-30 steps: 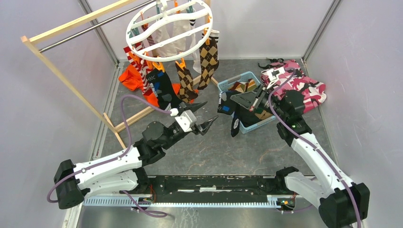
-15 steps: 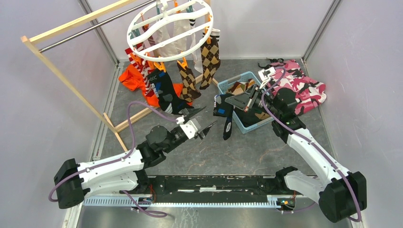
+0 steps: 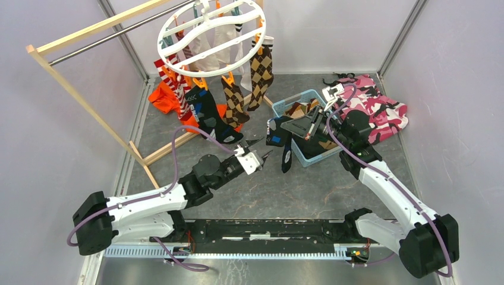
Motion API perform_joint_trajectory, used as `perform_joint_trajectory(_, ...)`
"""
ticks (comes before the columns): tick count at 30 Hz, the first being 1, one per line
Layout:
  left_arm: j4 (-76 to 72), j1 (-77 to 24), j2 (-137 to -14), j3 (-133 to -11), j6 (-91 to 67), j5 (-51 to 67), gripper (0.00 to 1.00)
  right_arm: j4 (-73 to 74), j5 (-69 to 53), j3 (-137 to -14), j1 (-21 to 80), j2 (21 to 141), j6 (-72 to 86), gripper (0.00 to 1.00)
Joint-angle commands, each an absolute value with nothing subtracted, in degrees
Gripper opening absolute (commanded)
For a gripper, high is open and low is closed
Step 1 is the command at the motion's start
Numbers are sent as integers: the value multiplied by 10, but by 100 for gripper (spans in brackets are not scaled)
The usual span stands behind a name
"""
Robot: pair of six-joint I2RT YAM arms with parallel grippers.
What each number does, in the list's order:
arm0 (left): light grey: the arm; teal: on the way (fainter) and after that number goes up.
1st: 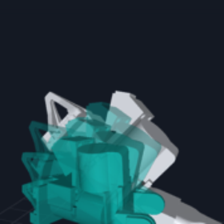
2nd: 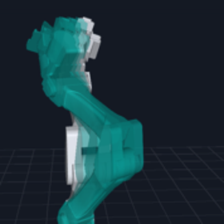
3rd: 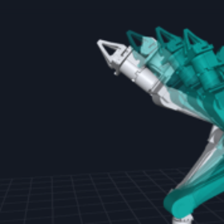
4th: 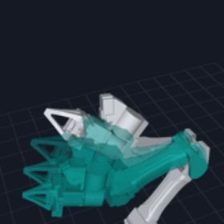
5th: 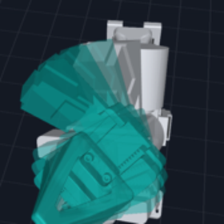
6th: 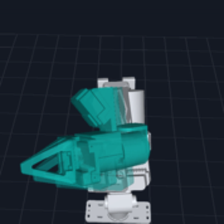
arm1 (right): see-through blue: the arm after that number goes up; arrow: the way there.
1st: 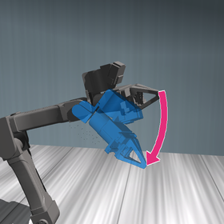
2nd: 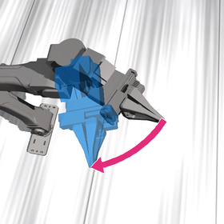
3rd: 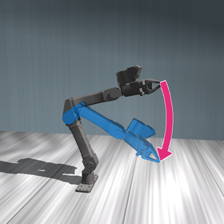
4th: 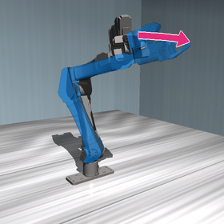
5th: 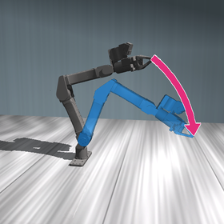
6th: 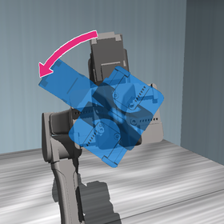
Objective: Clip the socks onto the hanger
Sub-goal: Pick up the sock from the bin.
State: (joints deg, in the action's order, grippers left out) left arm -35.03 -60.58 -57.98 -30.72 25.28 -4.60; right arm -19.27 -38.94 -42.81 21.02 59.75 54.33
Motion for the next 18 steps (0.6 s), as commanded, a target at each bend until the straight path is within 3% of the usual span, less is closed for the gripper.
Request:
perform_joint_trajectory(1,-379,-608,-589,-338,290,-60,54,-233,-392,-426,214,592,554,0)
perform_joint_trajectory(7,-398,-608,-609,-348,293,-59,52,-233,-391,-424,215,592,555,0)
perform_joint_trajectory(13,-397,-608,-625,-356,292,-67,36,-233,-392,-425,216,592,554,0)
perform_joint_trajectory(18,-379,-609,-621,-365,283,-78,3,-233,-392,-423,216,592,551,0)
